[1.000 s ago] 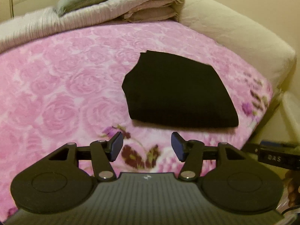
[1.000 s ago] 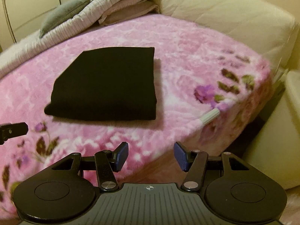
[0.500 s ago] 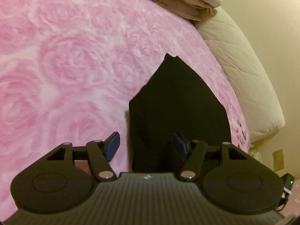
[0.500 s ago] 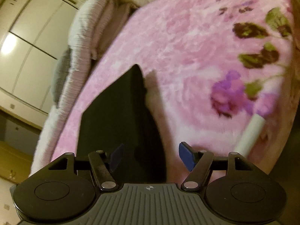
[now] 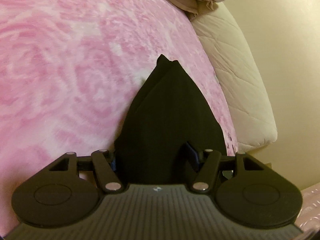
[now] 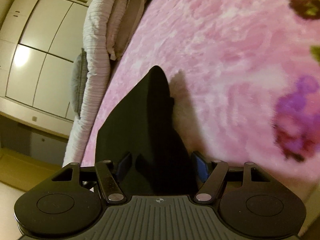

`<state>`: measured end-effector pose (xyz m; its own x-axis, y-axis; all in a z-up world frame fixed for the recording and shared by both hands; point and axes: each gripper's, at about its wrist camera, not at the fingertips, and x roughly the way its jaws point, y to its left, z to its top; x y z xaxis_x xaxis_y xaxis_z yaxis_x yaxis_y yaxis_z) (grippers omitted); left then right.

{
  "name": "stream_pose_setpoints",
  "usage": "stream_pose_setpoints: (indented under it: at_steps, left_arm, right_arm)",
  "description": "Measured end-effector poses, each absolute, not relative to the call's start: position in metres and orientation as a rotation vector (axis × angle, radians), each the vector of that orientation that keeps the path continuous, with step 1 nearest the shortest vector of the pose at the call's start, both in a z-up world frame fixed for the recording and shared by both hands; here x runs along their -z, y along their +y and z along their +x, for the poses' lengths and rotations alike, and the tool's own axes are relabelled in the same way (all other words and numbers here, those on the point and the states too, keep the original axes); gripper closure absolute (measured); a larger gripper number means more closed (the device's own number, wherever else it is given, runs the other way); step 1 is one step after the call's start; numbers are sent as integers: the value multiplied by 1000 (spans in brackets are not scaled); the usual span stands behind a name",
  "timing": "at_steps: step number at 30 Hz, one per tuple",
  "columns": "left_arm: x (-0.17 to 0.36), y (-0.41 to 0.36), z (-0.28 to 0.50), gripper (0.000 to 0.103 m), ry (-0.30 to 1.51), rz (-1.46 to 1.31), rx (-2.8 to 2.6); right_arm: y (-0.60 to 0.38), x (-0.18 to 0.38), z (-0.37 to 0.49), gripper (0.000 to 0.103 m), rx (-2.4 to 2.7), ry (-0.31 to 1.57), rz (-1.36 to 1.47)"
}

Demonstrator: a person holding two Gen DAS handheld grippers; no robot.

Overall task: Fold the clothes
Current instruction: 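Grasp the folded black trousers with both grippers and lift them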

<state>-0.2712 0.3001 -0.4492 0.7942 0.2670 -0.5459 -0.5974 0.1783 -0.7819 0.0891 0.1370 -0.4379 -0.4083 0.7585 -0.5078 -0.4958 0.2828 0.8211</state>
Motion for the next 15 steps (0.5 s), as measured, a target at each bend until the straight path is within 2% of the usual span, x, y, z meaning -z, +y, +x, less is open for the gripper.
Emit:
stream_pose_setpoints:
  at_steps: [3, 7, 9, 11, 15]
  left_arm:
    - [452, 306, -259, 51, 321, -1240, -584]
    - [453, 305, -245, 60, 348, -1215, -546]
    - [452, 302, -247, 73, 332, -1225, -527]
    - [447, 295, -254, 77, 314, -1205, -514]
    - [429, 272, -284, 79, 315, -1133, -543]
  right_arm:
    - [152, 439, 82, 36, -1438, 1428, 239]
    - [168, 448, 72, 73, -1440, 1454, 221]
    - [171, 455, 71, 81, -1434, 1489, 257]
    - [164, 454, 68, 83, -1431, 1492, 294]
    - [150, 442, 52, 84, -1452, 1488, 332]
